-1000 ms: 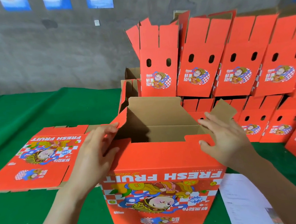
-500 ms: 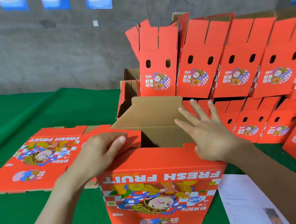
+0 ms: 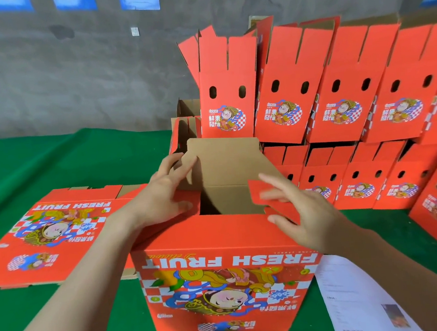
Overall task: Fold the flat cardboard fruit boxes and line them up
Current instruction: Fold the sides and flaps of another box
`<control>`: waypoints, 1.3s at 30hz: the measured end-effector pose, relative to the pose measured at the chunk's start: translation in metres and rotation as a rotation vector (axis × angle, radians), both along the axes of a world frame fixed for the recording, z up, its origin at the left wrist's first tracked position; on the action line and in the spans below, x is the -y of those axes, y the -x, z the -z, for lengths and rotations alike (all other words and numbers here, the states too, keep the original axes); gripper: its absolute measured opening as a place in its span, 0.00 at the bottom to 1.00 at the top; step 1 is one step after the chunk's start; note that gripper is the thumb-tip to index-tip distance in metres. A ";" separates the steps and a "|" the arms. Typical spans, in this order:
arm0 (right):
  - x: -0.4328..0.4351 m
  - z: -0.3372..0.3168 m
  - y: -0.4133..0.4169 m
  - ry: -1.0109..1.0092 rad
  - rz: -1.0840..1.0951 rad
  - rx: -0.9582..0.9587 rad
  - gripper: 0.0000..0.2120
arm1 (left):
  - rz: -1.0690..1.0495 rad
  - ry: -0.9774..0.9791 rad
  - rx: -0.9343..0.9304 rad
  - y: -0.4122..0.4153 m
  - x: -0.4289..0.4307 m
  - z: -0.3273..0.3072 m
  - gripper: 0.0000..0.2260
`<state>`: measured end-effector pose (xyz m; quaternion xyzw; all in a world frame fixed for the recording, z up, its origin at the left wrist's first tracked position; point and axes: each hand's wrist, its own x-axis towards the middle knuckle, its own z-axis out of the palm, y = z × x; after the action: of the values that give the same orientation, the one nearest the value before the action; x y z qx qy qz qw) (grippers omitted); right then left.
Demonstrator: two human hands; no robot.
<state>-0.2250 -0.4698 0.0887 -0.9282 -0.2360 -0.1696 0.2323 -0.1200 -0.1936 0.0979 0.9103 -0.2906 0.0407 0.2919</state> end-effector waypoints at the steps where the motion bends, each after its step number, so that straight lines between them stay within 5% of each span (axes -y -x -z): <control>1: 0.001 0.004 -0.001 -0.035 0.022 -0.043 0.27 | 0.016 0.041 0.015 0.000 -0.001 0.002 0.47; 4: 0.001 0.007 -0.004 -0.117 0.076 0.032 0.08 | 0.031 0.136 0.034 0.000 -0.003 0.006 0.53; 7: -0.001 0.007 -0.004 -0.172 0.112 0.083 0.06 | 0.027 0.201 0.088 0.001 -0.004 0.007 0.51; 12: 0.002 0.008 0.001 -0.202 0.155 0.191 0.07 | 0.132 0.289 0.177 0.011 -0.014 0.004 0.24; 17: -0.001 0.003 0.003 -0.256 0.118 0.135 0.07 | 0.129 0.352 -0.168 0.018 -0.019 0.007 0.07; 21: -0.002 -0.009 -0.013 -0.145 0.230 -0.130 0.18 | 0.060 0.197 -0.140 0.016 -0.015 0.002 0.09; 26: -0.011 -0.015 -0.039 0.051 0.289 -0.427 0.30 | -0.057 0.018 -0.122 0.014 -0.007 0.000 0.26; 32: -0.016 -0.007 -0.039 0.113 0.362 -0.353 0.32 | -0.170 -0.224 -0.055 0.010 0.002 0.008 0.42; 39: -0.023 -0.002 -0.033 0.242 0.418 -0.279 0.33 | -0.227 -0.361 -0.007 0.012 0.010 0.012 0.44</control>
<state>-0.1922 -0.4465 0.0909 -0.9921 -0.0235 -0.0548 0.1099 -0.1317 -0.2040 0.0864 0.9749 -0.1876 0.0176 0.1189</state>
